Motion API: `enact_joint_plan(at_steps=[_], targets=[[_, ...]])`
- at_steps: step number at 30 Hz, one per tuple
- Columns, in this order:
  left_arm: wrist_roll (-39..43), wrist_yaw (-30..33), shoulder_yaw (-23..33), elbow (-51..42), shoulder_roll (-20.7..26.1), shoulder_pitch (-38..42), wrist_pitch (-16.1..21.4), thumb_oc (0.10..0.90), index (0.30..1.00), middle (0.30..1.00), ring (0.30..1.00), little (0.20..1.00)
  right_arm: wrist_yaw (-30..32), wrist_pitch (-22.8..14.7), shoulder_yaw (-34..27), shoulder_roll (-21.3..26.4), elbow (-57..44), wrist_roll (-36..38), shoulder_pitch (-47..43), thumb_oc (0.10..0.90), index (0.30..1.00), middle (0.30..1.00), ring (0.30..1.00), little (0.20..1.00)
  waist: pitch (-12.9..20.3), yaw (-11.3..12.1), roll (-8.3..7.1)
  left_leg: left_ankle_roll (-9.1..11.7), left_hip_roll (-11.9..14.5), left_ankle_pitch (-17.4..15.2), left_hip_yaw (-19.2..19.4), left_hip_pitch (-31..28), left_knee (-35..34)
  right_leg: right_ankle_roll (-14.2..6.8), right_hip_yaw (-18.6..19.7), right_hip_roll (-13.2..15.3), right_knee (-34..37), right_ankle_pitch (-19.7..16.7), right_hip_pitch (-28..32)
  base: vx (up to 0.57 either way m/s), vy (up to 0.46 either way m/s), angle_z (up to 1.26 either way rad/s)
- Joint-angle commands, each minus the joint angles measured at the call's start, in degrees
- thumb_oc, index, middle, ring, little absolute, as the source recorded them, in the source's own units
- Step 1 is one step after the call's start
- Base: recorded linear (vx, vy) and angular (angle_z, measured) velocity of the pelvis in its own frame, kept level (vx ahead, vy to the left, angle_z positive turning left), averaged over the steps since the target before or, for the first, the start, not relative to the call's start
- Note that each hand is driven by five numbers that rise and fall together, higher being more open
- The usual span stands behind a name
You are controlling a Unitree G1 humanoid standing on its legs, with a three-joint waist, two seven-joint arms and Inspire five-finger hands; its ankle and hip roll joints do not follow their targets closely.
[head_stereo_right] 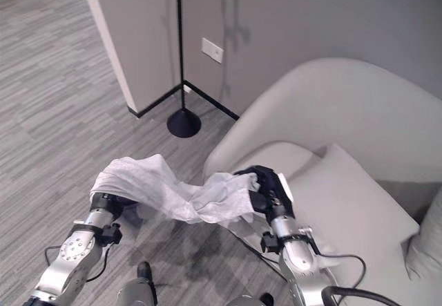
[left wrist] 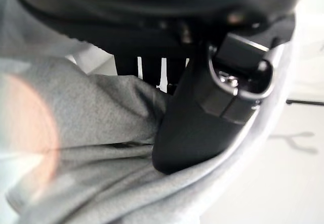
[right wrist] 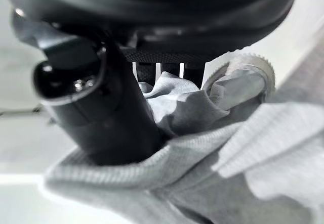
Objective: Hang the clothes on the sofa on the clothes rack.
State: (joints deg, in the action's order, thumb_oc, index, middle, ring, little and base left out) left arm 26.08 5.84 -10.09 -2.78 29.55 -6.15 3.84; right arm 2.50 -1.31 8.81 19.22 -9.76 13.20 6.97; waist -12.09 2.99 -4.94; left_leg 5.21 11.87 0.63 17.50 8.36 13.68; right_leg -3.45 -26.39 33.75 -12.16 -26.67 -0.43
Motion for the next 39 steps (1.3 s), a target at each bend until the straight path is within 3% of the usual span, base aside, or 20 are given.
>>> enact_joint_plan(at_steps=[1, 4, 7, 10, 13, 15, 18, 19, 20, 21, 22, 23, 24, 27, 28, 32, 33, 35, 37, 39], targets=[[-4.07, -0.16, 3.8, -10.33, -2.97, 2.13, 6.42, 0.4, 0.3, 0.3, 0.3, 0.3, 0.04, -6.01, -5.62, 3.46, -4.78, -0.7, -4.12, 0.4, 0.3, 0.3, 0.3, 0.3, 3.51, -2.02, 0.8, -4.28, -4.11, -2.7, -2.8, -5.34, -11.2, -6.27, 4.17, -7.78, -6.79, 18.22, 0.14, 0.3, 0.685, 0.41], [-5.21, -1.0, 4.94, -10.14, -3.59, -0.3, 6.09, 0.4, 0.3, 0.3, 0.3, 0.3, -0.94, -6.28, -7.35, 3.82, -5.43, 0.37, -1.07, 0.4, 0.3, 0.3, 0.3, 0.3, 2.57, -2.35, 1.08, -5.64, -7.01, -2.81, -2.97, -9.88, -15.62, -4.25, 4.52, -16.57, -9.72, 26.19, -4.72, 0.18, 0.314, 0.46], [-6.44, -0.59, 6.21, -9.94, -4.12, -0.83, 5.67, 0.4, 0.3, 0.3, 0.3, 0.3, -0.89, -6.65, -8.13, 3.82, -5.31, 1.58, -0.07, 0.4, 0.3, 0.3, 0.3, 0.3, 0.83, -3.05, 0.47, -5.78, -8.27, -3.5, -3.0, -13.22, -16.88, -3.17, 2.57, -21.78, -6.08, 25.38, -10.38, 0.16, 0.117, 0.0], [-8.2, -0.5, 5.85, -8.67, -5.09, 0.63, 5.66, 0.4, 0.3, 0.3, 0.3, 0.3, -0.33, -7.49, -8.7, 3.32, -5.21, 2.86, 0.17, 0.4, 0.3, 0.3, 0.3, 0.3, 0.1, -5.19, -0.16, -5.35, -10.0, -7.46, -5.47, -17.7, -17.42, -5.42, 4.39, -25.96, 3.35, 22.92, -14.09, 0.32, 0.057, 0.14], [-10.13, -1.97, 5.25, -8.49, -6.23, 1.41, 6.32, 0.4, 0.3, 0.3, 0.3, 0.3, 0.23, -7.54, -8.37, 3.1, -5.03, 2.19, -0.24, 0.4, 0.3, 0.3, 0.3, 0.3, 0.25, -5.7, -0.46, -4.99, -11.03, -10.55, -6.1, -20.41, -16.06, -5.59, 2.47, -24.14, 11.64, 19.34, -12.99, 0.35, -0.032, 0.56], [-10.94, -1.78, 5.11, -8.11, -6.59, 1.85, 6.55, 0.4, 0.3, 0.3, 0.3, 0.3, 0.63, -7.66, -7.68, 2.63, -3.77, 1.88, -1.28, 0.4, 0.3, 0.3, 0.3, 0.3, 0.81, -5.77, -0.24, -4.9, -11.39, -11.4, -6.3, -21.43, -15.09, -5.43, 2.25, -23.94, 10.17, 18.46, -12.63, 0.31, 0.001, 0.13], [-9.98, -0.69, 5.51, -8.12, -8.11, 0.92, 6.77, 0.4, 0.3, 0.3, 0.3, 0.3, 1.54, -7.25, -6.0, 2.61, -2.13, 0.87, -3.69, 0.4, 0.3, 0.3, 0.3, 0.3, 4.25, -5.34, 1.98, -4.11, -10.06, -14.64, -5.9, -23.76, -11.37, -4.23, -0.47, -25.59, 9.12, 21.64, -8.88, 0.55, 0.029, 0.17], [-9.4, -0.5, 5.28, -7.89, -8.64, 1.01, 7.03, 0.4, 0.3, 0.3, 0.3, 0.3, 1.49, -7.53, -5.8, 2.87, -1.61, 1.14, -4.15, 0.4, 0.3, 0.3, 0.3, 0.3, 5.09, -5.4, 2.63, -2.8, -9.16, -13.37, -5.2, -23.24, -7.95, -3.54, -1.46, -26.41, 9.98, 22.0, -7.2, 0.37, -0.102, -0.21], [-8.92, 0.19, 5.73, -7.93, -8.35, 1.48, 7.48, 0.4, 0.3, 0.3, 0.3, 0.3, 1.93, -8.07, -6.17, 3.43, -0.59, 1.58, -4.64, 0.4, 0.3, 0.3, 0.3, 0.3, 6.34, -5.35, 3.13, 0.91, -6.17, -7.78, -3.32, -21.15, -0.29, -2.7, -2.83, -27.34, 12.76, 22.07, -3.93, 0.36, -0.114, -0.14], [-8.91, 0.22, 5.71, -7.95, -8.34, 1.49, 7.48, 0.4, 0.3, 0.3, 0.3, 0.3, 1.94, -8.13, -6.18, 3.46, -0.53, 1.62, -4.67, 0.4, 0.3, 0.3, 0.3, 0.3, 6.37, -5.43, 3.17, 1.27, -5.87, -7.89, -3.5, -20.72, 0.37, -2.5, -2.98, -27.63, 13.16, 21.94, -3.82, 0.39, -0.187, 0.06], [-9.58, 1.22, 6.56, -8.06, -7.44, 1.93, 8.29, 0.4, 0.3, 0.3, 0.3, 0.3, 1.91, -8.89, -6.53, 4.31, -0.37, 2.52, -4.71, 0.4, 0.3, 0.3, 0.3, 0.3, 6.55, -5.4, 2.77, 4.35, -1.86, -1.99, -0.42, -16.82, 10.47, -0.93, -3.62, -28.36, 16.28, 22.84, -0.67, 0.15, -0.125, 0.22], [-9.62, 1.28, 6.55, -8.05, -7.41, 1.93, 8.32, 0.4, 0.3, 0.3, 0.3, 0.3, 1.91, -8.96, -6.51, 4.3, -0.31, 2.56, -4.74, 0.4, 0.3, 0.3, 0.3, 0.3, 6.53, -5.38, 2.83, 4.67, -1.48, -2.11, -0.58, -16.42, 11.22, -0.65, -3.65, -28.74, 16.62, 22.8, -0.58, 0.31, -0.192, 0.21], [-9.87, 2.57, 7.21, -7.98, -7.33, 2.35, 8.91, 0.4, 0.3, 0.3, 0.3, 0.3, 2.25, -9.09, -6.62, 4.97, -0.11, 1.92, -4.43, 0.4, 0.3, 0.3, 0.3, 0.3, 6.05, -5.13, 1.97, 5.62, 2.6, 0.95, 2.09, -12.98, 18.77, 0.66, -3.57, -29.12, 17.16, 25.46, 1.83, 0.15, -0.115, 0.04], [-8.72, 2.64, 7.2, -7.45, -8.16, 2.38, 8.74, 0.4, 0.3, 0.3, 0.3, 0.3, 2.35, -8.85, -6.92, 5.73, -0.38, 1.29, -3.56, 0.4, 0.3, 0.3, 0.3, 0.3, 5.25, -4.87, 1.34, 4.59, 7.19, 0.06, 5.66, -11.47, 20.56, 1.12, -2.96, -29.03, 17.16, 27.04, 3.83, 0.22, -0.01, -0.18], [-7.8, 2.29, 6.91, -7.3, -9.0, 1.89, 8.07, 0.4, 0.3, 0.3, 0.3, 0.3, 2.12, -9.02, -7.48, 6.08, -0.75, 1.24, -2.92, 0.4, 0.3, 0.3, 0.3, 0.3, 4.6, -4.29, 0.73, 3.14, 7.97, -3.09, 5.85, -9.02, 16.34, 0.49, -1.98, -28.0, 17.16, 27.68, 5.0, 0.2, 0.109, -0.18], [-7.75, 0.78, 5.61, -7.72, -9.56, 0.34, 7.83, 0.4, 0.3, 0.3, 0.3, 0.3, 0.72, -9.09, -7.97, 6.7, -1.47, 1.74, -1.22, 0.4, 0.3, 0.3, 0.3, 0.3, 4.43, -4.15, 1.07, 2.87, 6.56, -3.91, 2.98, -6.64, 4.89, -0.72, 0.39, -26.27, 17.16, 28.62, 5.62, 0.17, 0.244, -0.42], [-7.62, 0.47, 5.31, -7.91, -9.63, -0.25, 8.0, 0.4, 0.3, 0.3, 0.3, 0.3, 0.52, -9.08, -7.83, 6.89, -1.43, 1.53, -0.93, 0.4, 0.3, 0.3, 0.3, 0.3, 4.19, -3.93, 1.37, 3.3, 6.91, -2.69, 1.4, -5.59, 1.15, -0.98, 1.23, -25.95, 17.16, 28.99, 6.21, 0.1, 0.212, -0.39], [-7.72, 0.62, 4.94, -7.81, -9.82, -0.49, 8.28, 0.4, 0.3, 0.3, 0.3, 0.3, 0.43, -8.91, -7.42, 7.36, -1.49, 0.78, -0.7, 0.4, 0.3, 0.3, 0.3, 0.3, 3.65, -3.37, 2.1, 4.19, 7.85, 5.16, -1.83, -4.49, -8.61, -1.22, 2.13, -25.51, 17.16, 29.16, 7.73, 0.24, 0.323, -0.58], [-8.17, 1.74, 4.48, -7.59, -9.77, 0.07, 8.63, 0.4, 0.3, 0.3, 0.3, 0.3, 0.89, -8.87, -7.15, 7.88, -1.23, 0.71, -0.74, 0.4, 0.3, 0.3, 0.3, 0.3, 2.89, -2.51, 3.15, 6.46, 10.74, 10.82, -8.79, -2.11, -17.54, -1.81, 5.93, -25.26, 16.18, 31.6, 10.67, 0.39, 0.37, -0.62], [-8.55, 2.36, 4.47, -7.35, -9.63, 0.67, 8.94, 0.4, 0.3, 0.3, 0.3, 0.3, 1.22, -8.92, -6.87, 8.01, -0.91, 0.77, -1.33, 0.4, 0.3, 0.3, 0.3, 0.3, 2.73, -2.11, 3.48, 7.13, 11.43, 11.1, -12.23, -0.81, -18.15, -2.2, 7.8, -24.84, 15.58, 32.73, 11.51, 0.35, 0.362, -0.66]])
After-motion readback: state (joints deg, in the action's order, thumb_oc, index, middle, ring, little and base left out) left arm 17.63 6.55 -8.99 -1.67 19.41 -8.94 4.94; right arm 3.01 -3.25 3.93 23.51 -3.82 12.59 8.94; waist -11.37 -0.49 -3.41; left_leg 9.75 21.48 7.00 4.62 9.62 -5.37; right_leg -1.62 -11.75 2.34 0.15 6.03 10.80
